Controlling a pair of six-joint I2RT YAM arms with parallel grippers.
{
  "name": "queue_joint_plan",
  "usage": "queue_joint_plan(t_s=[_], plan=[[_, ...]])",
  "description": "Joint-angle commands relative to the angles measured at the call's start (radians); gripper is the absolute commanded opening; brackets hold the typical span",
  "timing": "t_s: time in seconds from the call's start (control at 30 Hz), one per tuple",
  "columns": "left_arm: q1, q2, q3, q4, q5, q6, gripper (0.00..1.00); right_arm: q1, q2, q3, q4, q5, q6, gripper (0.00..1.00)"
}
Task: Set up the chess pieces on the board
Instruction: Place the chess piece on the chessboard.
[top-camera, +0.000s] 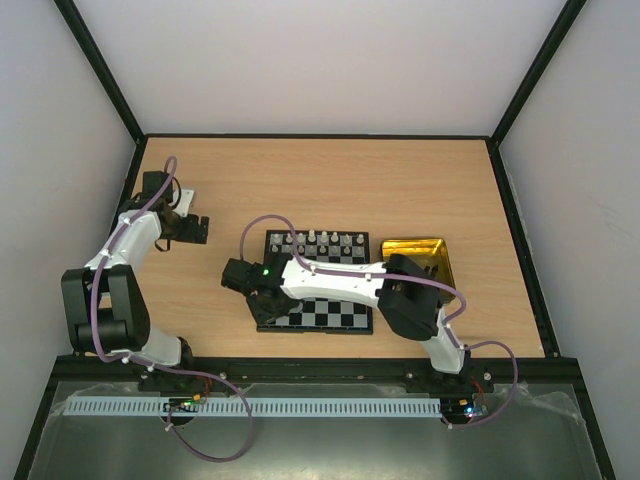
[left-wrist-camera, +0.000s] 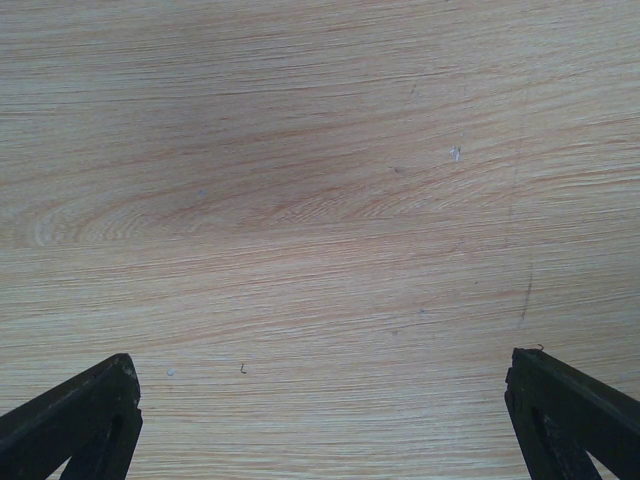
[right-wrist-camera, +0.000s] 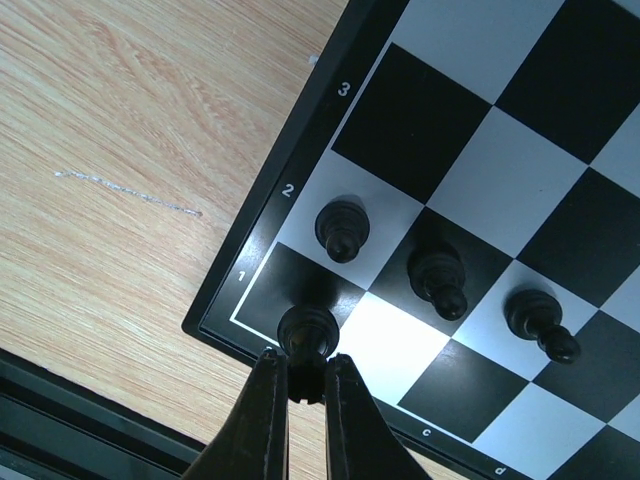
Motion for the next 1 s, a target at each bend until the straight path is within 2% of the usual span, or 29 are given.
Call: queue_joint_plan(t_s=[0.0,0.6,0.97], plan=[[0.005,-0.005,-0.014,-0.003,0.010,-0.002,0.99,0.014,0.024,-0.007,0.006,-0.003,-0.016,0.02],[0.011,-0.013,-0.016,-0.009,0.013,0.005,0.99,0.021,0.035,-0.008,0.007,-0.004,-0.021,0.02],[0.011,-0.010,-0.013,-0.008,0.013,0.007,0.99,0.021,0.035,-0.002,0.005,-0.002,-0.018,0.08]])
